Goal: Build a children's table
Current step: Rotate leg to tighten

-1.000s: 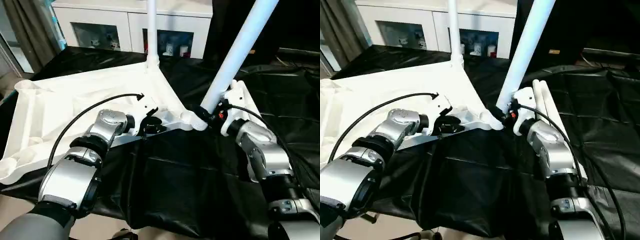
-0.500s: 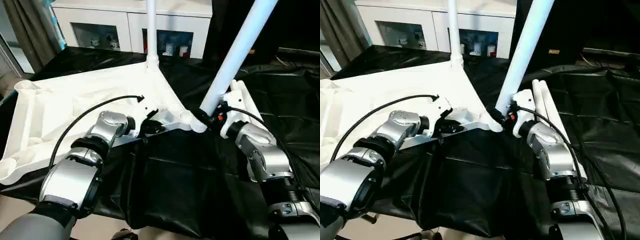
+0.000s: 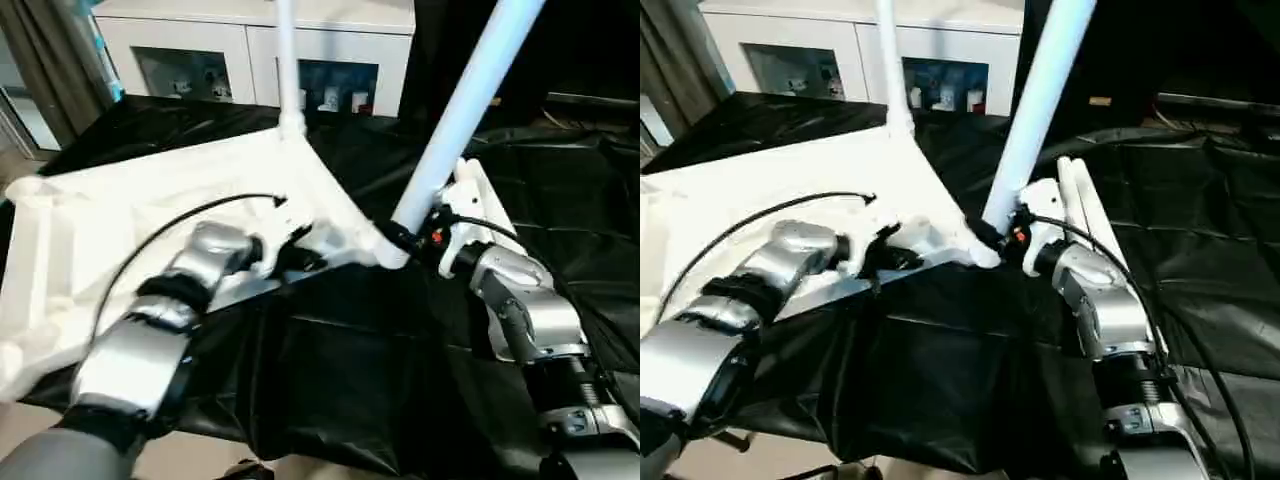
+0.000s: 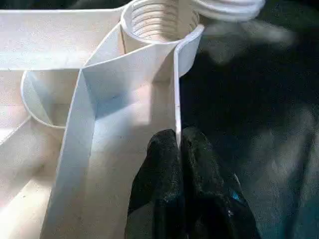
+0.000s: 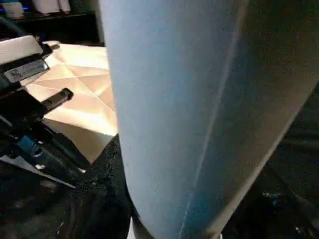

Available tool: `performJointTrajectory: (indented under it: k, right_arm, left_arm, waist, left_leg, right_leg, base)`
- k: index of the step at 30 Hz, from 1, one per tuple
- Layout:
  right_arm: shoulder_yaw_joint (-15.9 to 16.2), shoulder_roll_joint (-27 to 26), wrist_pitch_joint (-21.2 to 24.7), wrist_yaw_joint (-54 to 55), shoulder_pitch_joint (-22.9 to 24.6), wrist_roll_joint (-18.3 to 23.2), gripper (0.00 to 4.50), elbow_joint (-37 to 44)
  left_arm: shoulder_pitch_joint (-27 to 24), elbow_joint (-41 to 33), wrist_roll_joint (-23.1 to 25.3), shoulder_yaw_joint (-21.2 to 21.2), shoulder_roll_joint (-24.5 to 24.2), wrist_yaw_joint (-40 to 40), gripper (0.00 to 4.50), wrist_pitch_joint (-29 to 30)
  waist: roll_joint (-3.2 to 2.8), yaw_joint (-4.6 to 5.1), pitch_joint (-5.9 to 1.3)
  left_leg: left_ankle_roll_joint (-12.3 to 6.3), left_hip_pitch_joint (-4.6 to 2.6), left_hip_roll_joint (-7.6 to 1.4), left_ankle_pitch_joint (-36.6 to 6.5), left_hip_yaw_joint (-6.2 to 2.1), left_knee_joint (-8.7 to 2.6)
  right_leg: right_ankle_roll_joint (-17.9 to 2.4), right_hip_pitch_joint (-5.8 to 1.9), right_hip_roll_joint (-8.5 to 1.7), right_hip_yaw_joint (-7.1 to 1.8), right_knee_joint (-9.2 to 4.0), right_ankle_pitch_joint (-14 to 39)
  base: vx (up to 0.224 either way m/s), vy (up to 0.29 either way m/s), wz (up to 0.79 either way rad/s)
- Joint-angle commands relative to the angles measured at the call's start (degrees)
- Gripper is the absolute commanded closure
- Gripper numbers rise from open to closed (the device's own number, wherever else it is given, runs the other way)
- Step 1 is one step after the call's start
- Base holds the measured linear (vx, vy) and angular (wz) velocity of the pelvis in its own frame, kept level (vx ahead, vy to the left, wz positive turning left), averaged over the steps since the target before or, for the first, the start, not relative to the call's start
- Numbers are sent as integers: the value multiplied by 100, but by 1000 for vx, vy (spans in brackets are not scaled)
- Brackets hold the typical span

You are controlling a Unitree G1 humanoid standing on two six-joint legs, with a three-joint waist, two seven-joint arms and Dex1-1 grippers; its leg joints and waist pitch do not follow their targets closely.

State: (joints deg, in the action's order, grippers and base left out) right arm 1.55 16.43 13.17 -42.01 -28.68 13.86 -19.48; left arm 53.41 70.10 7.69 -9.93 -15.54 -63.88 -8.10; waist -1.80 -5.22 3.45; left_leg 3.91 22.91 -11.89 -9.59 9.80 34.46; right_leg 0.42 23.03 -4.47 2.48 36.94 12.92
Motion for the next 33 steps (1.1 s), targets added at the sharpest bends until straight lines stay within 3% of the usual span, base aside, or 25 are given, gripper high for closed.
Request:
performJointTrajectory:
  k: [1,3,5,6,11,19,25,29,33]
  right_arm:
    - [127,63,109,-201,10,63,263,248]
    - [172,75,152,-276,2,62,263,277]
    - [265,65,216,-362,-6,30,263,265]
    - [274,63,227,-371,-5,24,263,264]
    - [422,32,330,-426,2,-80,263,98]
    - [488,-170,335,-304,-166,-140,263,-270]
    - [777,-129,782,-582,-183,-234,263,-372]
    - [847,-133,835,-638,-210,-291,263,-449]
    - [866,-134,952,-656,-294,-295,263,-507]
  left_arm:
    - [-263,-104,199,-226,-136,-327,450,-94]
    - [-346,-208,198,-245,-208,-417,450,-159]
    - [-487,-429,150,-252,-321,-564,450,-290]
    - [-504,-457,139,-249,-332,-581,450,-306]
    - [-770,-948,-68,-206,-391,-947,450,-326]
    - [-1159,-1727,-275,-233,-422,-1252,450,-54]
    - [-1251,-1953,-249,-282,-456,-1228,450,74]
    - [-1310,-2113,-233,-316,-468,-1200,450,159]
    - [-1339,-2217,-219,-344,-480,-1134,450,241]
  waist:
    - [85,-26,-464]
    - [53,-33,-469]
    - [104,-35,-464]
    - [75,-41,-469]
    - [100,-43,-465]
    - [84,-30,-452]
    - [107,-34,-464]
    - [159,-12,-448]
    - [182,5,-417]
  left_leg:
    - [-430,-144,-94,-710,3,-344]
    - [-432,-140,-99,-668,0,-340]
    - [-430,-142,-105,-658,5,-349]
    - [-427,-138,-108,-623,3,-345]
    - [-390,-141,-115,-620,12,-353]
    - [-229,-156,-111,-787,19,-377]
    - [-284,-153,-107,-609,23,-366]
    - [-181,-164,-117,-832,23,-399]
    - [30,-202,-123,-1247,17,-445]
  right_leg:
    - [-1754,-377,-306,-174,-383,-790]
    - [-1738,-368,-320,-177,-367,-768]
    - [-1724,-361,-325,-181,-372,-719]
    - [-1728,-355,-331,-182,-361,-729]
    - [-1701,-340,-339,-185,-357,-668]
    - [-1604,-311,-330,-193,-383,-303]
    - [-1583,-317,-314,-190,-354,-640]
    - [-1540,-307,-319,-192,-389,-342]
    - [-1413,-293,-339,-216,-456,357]
  base:
    - [0,0,0]
    - [0,0,0]
    - [0,0,0]
    - [0,0,0]
    - [0,0,0]
    - [0,0,0]
    - [0,0,0]
    - [0,0,0]
    - [0,0,0]
